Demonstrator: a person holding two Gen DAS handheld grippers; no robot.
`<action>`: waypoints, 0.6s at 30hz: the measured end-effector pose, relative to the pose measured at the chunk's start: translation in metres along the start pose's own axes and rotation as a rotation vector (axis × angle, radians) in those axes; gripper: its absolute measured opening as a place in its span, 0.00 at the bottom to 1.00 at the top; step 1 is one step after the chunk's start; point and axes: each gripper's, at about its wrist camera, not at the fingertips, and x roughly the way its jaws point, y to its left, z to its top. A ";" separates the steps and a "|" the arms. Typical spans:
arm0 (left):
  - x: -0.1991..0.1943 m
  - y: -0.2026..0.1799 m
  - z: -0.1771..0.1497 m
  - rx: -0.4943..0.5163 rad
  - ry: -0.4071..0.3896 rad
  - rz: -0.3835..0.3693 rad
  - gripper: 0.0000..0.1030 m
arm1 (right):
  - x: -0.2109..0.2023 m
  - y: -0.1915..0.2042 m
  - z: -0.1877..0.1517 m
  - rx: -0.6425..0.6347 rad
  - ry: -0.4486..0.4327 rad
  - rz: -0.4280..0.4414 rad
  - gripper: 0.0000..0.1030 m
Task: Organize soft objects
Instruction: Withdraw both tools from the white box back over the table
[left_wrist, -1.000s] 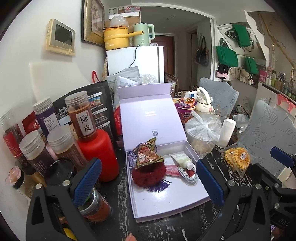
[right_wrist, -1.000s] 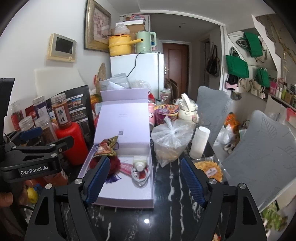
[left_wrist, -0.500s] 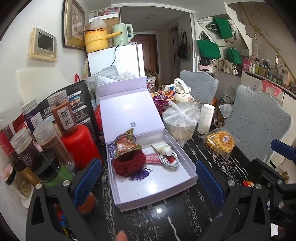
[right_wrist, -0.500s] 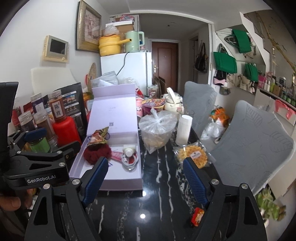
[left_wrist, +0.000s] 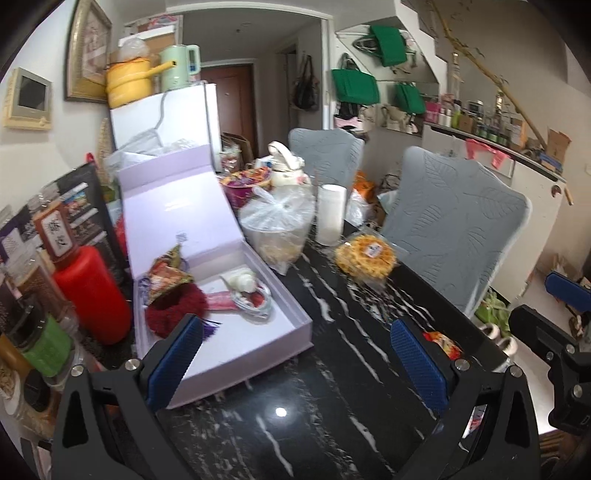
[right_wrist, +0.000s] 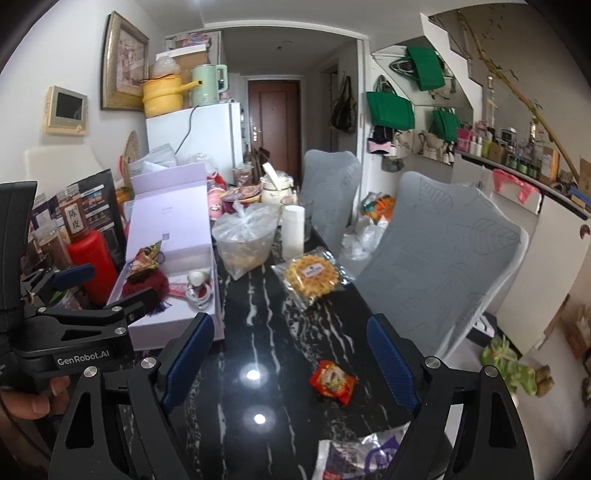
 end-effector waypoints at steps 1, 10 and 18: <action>0.002 -0.005 -0.002 0.004 0.008 -0.022 1.00 | -0.002 -0.006 -0.004 0.010 0.004 -0.014 0.83; 0.022 -0.061 -0.019 0.093 0.073 -0.153 1.00 | -0.011 -0.048 -0.031 0.081 0.043 -0.091 0.84; 0.042 -0.091 -0.031 0.092 0.134 -0.241 1.00 | -0.009 -0.080 -0.052 0.143 0.074 -0.105 0.84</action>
